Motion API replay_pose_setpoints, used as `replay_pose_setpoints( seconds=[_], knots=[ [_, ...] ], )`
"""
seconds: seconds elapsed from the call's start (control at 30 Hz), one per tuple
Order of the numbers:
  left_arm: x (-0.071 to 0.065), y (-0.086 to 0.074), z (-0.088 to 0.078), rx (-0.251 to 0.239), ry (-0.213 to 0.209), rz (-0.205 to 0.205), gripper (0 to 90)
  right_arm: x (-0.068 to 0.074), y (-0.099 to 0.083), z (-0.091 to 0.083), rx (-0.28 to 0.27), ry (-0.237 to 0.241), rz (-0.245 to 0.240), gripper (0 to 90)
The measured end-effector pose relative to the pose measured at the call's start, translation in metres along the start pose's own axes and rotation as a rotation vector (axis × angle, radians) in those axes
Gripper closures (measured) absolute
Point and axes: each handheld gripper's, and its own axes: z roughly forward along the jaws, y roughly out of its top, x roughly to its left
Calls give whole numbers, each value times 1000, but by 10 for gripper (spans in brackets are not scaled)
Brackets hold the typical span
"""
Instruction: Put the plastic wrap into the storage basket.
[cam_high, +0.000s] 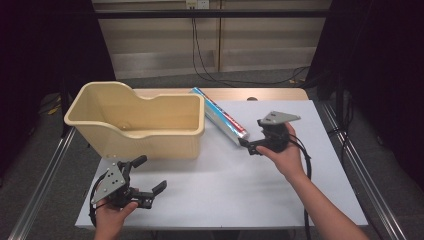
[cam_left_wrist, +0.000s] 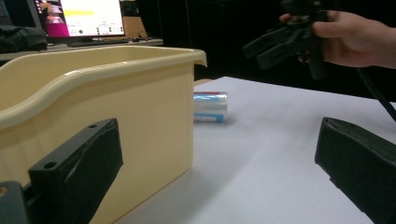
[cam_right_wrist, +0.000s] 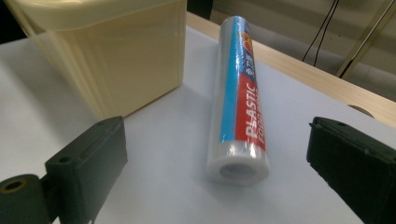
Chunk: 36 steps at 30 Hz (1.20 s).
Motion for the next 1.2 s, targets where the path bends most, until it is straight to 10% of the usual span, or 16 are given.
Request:
replay_pose_setpoints(
  seconds=[0.43,1.2],
  knots=[
    [0,-2,0,11,-14,1,9,-29,43,98,188,19,76,67],
    [0,-3,0,21,-22,-6,15,-39,34,153,444,35,89,237]
  ],
)
